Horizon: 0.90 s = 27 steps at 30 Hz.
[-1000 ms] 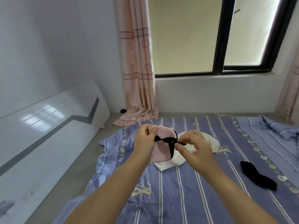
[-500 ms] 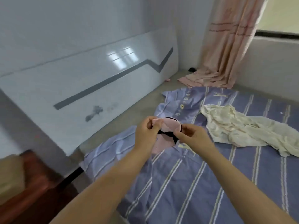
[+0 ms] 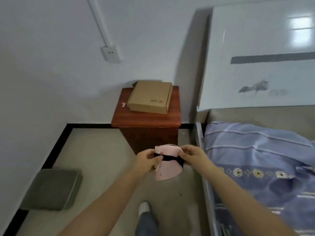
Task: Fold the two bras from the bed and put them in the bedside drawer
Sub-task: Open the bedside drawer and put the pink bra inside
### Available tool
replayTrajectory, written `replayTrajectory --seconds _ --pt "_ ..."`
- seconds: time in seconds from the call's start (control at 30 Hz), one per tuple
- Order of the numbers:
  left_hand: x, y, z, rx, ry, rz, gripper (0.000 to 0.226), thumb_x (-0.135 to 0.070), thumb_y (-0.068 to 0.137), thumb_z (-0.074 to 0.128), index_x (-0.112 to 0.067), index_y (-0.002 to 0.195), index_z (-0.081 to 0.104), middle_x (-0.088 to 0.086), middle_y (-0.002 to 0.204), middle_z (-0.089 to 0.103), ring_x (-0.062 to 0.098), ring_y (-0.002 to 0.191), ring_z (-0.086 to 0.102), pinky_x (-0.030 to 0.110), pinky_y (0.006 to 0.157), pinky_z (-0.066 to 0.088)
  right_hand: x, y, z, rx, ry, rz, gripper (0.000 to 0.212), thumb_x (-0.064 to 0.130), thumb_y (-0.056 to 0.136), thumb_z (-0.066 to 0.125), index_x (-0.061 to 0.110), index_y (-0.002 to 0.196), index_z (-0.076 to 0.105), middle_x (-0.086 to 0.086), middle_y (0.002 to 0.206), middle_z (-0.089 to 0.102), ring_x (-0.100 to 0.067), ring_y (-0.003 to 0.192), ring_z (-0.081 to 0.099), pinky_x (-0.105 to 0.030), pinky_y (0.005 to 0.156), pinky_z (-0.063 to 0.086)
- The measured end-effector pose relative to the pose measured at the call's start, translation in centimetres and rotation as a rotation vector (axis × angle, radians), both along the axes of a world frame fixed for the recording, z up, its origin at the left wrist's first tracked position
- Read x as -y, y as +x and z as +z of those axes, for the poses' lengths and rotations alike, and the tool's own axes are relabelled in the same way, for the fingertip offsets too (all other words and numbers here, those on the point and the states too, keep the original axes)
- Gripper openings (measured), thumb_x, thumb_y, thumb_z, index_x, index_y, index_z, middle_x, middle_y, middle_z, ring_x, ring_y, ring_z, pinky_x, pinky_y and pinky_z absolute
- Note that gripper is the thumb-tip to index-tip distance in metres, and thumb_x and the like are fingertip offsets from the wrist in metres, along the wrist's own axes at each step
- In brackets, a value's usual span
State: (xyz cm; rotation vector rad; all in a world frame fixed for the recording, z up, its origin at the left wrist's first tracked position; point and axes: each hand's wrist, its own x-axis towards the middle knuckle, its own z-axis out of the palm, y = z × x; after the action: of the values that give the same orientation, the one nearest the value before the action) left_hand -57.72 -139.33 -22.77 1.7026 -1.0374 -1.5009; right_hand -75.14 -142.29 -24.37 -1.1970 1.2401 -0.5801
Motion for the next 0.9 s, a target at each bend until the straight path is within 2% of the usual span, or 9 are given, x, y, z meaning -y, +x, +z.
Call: replayTrajectory --seconds 0.13,0.2,0.27,0.37,0.47,0.57,0.63,0.77,0.9 --pt "4.9 8.7 -5.4 0.254 -0.021 0.077 0.024 0.002 0.085 0.053 0.004 0.108 0.059 0.012 0.082 0.063 0.014 0.063 0.052 0.006 0.047 0.040 5.3 8.0 -5.1 -0.299 -0.008 0.061 0.028 0.020 0.089 0.052 0.005 0.111 0.057 -0.008 0.105 0.064 -0.020 0.094 0.058 -0.029 0.081 0.046" --pt "8.0 12.7 -9.0 0.409 0.004 0.138 0.022 -0.002 0.084 0.055 0.001 0.105 0.062 0.022 0.100 0.067 0.031 0.085 0.060 0.022 0.066 0.046 8.2 10.7 -8.3 -0.414 0.039 -0.023 0.030 0.017 0.089 0.051 0.000 0.113 0.055 -0.020 0.116 0.061 -0.032 0.106 0.056 -0.038 0.091 0.043" --pt "10.9 15.6 -12.2 0.558 0.027 0.114 0.021 -0.005 0.084 0.055 0.001 0.102 0.064 0.026 0.109 0.063 0.035 0.098 0.058 0.034 0.077 0.044 11.1 12.0 -11.3 -0.507 0.102 -0.125 0.031 0.013 0.088 0.049 -0.003 0.115 0.052 -0.025 0.122 0.057 -0.037 0.112 0.052 -0.040 0.095 0.041" --pt "15.5 18.8 -17.1 0.663 0.045 0.110 0.022 -0.003 0.084 0.054 0.006 0.103 0.062 0.029 0.123 0.052 0.036 0.113 0.050 0.035 0.089 0.038 15.6 13.1 -15.6 -0.578 0.189 -0.269 0.046 0.013 0.086 0.053 -0.001 0.128 0.039 -0.024 0.134 0.048 -0.038 0.121 0.045 -0.043 0.101 0.037" --pt "19.3 20.6 -22.0 0.676 0.036 0.077 0.023 -0.004 0.086 0.052 0.002 0.105 0.063 0.030 0.140 0.038 0.031 0.136 0.029 0.030 0.099 0.030 19.6 13.0 -19.8 -0.496 0.175 -0.477 0.063 0.014 0.079 0.063 0.005 0.132 0.032 -0.022 0.137 0.044 -0.038 0.125 0.042 -0.047 0.104 0.035" --pt "22.2 21.5 -26.0 0.688 -0.061 0.115 0.016 -0.001 0.084 0.055 0.005 0.094 0.066 0.030 0.144 0.028 0.033 0.130 0.038 0.021 0.089 0.032 22.8 12.6 -23.7 -0.333 0.168 -0.716 0.074 0.005 0.078 0.063 0.015 0.138 0.021 -0.016 0.143 0.038 -0.034 0.129 0.037 -0.046 0.107 0.032" --pt "23.8 22.1 -28.1 0.697 -0.156 0.145 0.013 0.001 0.082 0.057 0.007 0.086 0.068 0.032 0.135 0.039 0.036 0.119 0.047 0.019 0.081 0.035 24.1 12.7 -25.8 -0.245 0.180 -0.808 0.074 -0.002 0.078 0.058 0.016 0.139 0.021 -0.014 0.142 0.041 -0.032 0.127 0.040 -0.045 0.107 0.033" --pt "25.3 22.7 -31.1 0.693 -0.237 0.197 0.012 0.005 0.080 0.058 0.010 0.079 0.069 0.034 0.109 0.060 0.044 0.114 0.047 0.024 0.084 0.034 25.0 13.5 -28.2 -0.168 0.140 -0.935 0.069 -0.005 0.081 0.050 0.016 0.138 0.019 -0.012 0.139 0.042 -0.027 0.123 0.042 -0.037 0.103 0.033" --pt "25.1 22.6 -31.8 0.666 -0.255 0.282 0.010 0.008 0.078 0.059 0.011 0.080 0.068 0.036 0.118 0.049 0.044 0.114 0.047 0.016 0.085 0.032 25.2 14.1 -28.4 -0.197 0.016 -0.996 0.059 -0.006 0.083 0.042 0.013 0.136 0.024 -0.015 0.135 0.044 -0.022 0.114 0.044 -0.027 0.095 0.030"
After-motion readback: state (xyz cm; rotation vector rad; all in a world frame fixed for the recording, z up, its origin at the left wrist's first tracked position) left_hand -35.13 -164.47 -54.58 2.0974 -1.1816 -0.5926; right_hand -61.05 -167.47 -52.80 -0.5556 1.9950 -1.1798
